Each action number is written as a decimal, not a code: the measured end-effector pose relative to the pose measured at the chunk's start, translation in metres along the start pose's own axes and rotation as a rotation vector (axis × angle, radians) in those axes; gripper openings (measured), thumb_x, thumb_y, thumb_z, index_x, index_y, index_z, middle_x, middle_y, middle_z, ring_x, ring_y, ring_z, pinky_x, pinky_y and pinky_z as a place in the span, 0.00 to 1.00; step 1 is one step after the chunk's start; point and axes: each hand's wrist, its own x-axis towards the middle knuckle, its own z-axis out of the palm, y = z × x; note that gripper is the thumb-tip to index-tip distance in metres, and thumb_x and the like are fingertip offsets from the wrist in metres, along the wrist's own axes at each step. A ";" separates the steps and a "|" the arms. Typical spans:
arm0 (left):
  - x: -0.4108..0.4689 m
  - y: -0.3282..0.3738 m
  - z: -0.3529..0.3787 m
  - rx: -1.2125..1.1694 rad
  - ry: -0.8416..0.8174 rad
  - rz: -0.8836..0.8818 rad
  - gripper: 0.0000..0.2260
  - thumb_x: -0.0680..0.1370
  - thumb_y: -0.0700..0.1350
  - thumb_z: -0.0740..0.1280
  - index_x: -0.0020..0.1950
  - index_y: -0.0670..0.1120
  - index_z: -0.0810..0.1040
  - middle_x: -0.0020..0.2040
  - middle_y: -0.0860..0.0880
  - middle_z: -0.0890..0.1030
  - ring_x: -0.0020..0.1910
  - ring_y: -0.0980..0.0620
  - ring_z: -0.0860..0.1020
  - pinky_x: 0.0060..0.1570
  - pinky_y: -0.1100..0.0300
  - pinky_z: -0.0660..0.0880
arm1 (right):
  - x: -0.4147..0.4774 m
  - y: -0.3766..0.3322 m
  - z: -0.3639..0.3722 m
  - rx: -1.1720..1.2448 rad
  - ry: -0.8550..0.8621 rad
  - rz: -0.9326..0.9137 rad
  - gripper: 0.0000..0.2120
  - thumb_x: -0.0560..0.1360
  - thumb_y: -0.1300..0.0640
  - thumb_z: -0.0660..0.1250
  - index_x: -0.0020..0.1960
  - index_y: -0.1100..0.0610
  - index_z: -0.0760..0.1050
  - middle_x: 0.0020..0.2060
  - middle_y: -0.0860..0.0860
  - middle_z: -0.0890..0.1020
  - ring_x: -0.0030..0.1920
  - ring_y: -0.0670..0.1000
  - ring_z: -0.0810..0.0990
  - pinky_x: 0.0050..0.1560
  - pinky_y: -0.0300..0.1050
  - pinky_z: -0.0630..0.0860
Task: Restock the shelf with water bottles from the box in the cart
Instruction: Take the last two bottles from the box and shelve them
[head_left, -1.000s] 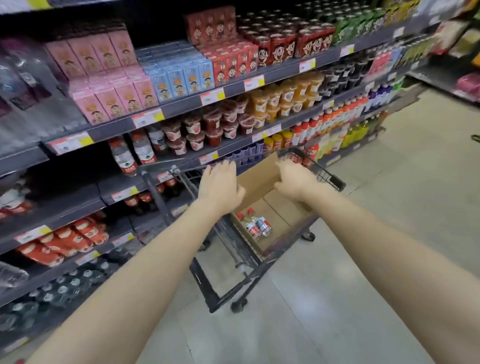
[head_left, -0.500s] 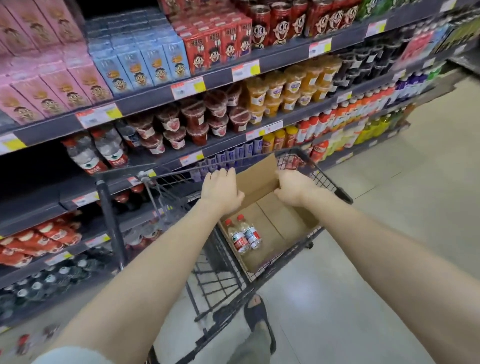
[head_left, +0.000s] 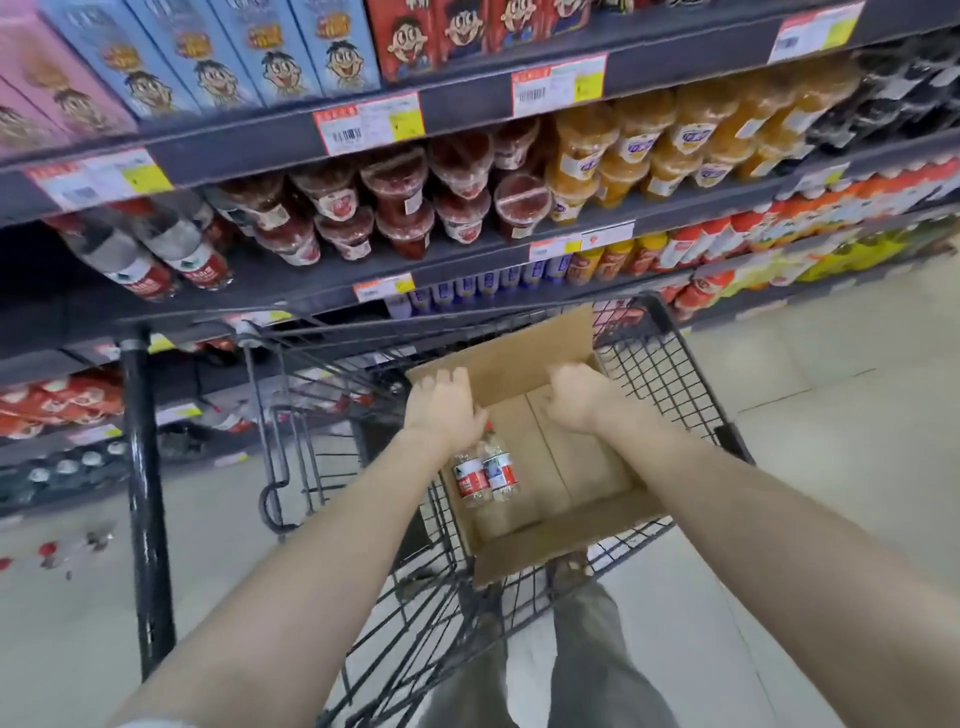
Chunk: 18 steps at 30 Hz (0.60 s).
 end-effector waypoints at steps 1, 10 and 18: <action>0.004 0.002 0.008 -0.022 -0.025 -0.025 0.24 0.84 0.55 0.63 0.73 0.41 0.68 0.69 0.37 0.75 0.68 0.37 0.75 0.68 0.47 0.72 | 0.010 0.002 0.006 -0.008 -0.032 -0.011 0.19 0.78 0.54 0.64 0.67 0.57 0.74 0.62 0.58 0.80 0.62 0.60 0.80 0.61 0.53 0.78; 0.035 0.010 0.078 -0.189 -0.167 -0.343 0.23 0.84 0.56 0.64 0.73 0.43 0.68 0.72 0.38 0.73 0.69 0.36 0.74 0.65 0.45 0.74 | 0.105 0.026 0.062 -0.036 -0.250 -0.076 0.16 0.81 0.50 0.63 0.60 0.60 0.79 0.56 0.58 0.83 0.52 0.59 0.81 0.47 0.44 0.73; 0.083 0.017 0.159 -0.423 -0.254 -0.518 0.23 0.85 0.55 0.63 0.75 0.43 0.67 0.66 0.39 0.79 0.66 0.36 0.78 0.63 0.45 0.76 | 0.167 0.034 0.136 0.124 -0.328 -0.054 0.17 0.81 0.54 0.63 0.64 0.64 0.77 0.58 0.61 0.83 0.58 0.60 0.82 0.57 0.49 0.80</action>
